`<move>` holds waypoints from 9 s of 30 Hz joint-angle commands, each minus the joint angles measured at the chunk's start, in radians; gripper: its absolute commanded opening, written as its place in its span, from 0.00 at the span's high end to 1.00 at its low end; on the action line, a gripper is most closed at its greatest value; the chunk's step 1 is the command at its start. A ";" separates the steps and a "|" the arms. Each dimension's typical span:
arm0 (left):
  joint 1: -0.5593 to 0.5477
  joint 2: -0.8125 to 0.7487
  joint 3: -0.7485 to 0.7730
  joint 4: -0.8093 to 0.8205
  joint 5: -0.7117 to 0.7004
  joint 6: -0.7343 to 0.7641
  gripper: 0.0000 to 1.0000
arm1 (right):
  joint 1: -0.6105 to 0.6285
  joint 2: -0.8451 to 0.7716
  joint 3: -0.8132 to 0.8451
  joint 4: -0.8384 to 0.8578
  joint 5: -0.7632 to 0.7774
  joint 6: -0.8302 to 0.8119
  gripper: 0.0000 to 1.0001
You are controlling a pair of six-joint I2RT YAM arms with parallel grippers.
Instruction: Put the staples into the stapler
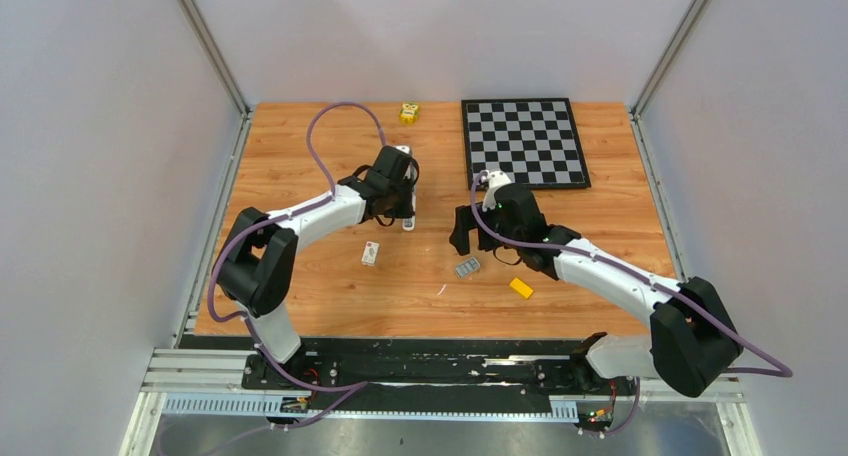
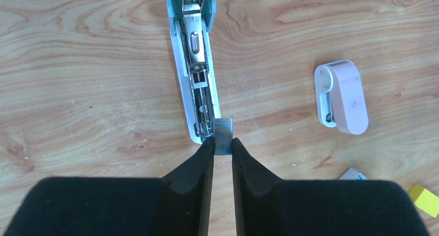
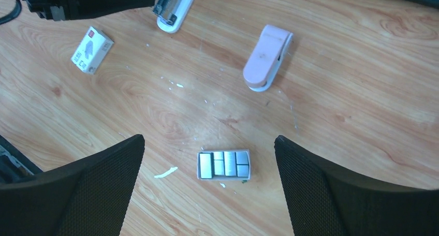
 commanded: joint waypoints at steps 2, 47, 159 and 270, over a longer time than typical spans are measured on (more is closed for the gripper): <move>-0.010 0.036 0.023 -0.008 -0.044 -0.018 0.82 | -0.024 -0.044 -0.040 -0.052 0.033 -0.015 0.00; -0.018 0.112 0.070 -0.057 -0.112 0.018 0.82 | -0.036 -0.040 -0.034 -0.061 0.020 -0.027 0.01; -0.035 0.153 0.103 -0.080 -0.146 0.067 0.80 | -0.035 -0.056 -0.031 -0.084 0.029 -0.049 0.01; -0.044 -0.307 -0.429 0.333 0.137 0.104 0.63 | -0.157 0.339 0.428 0.002 -0.346 -0.040 0.52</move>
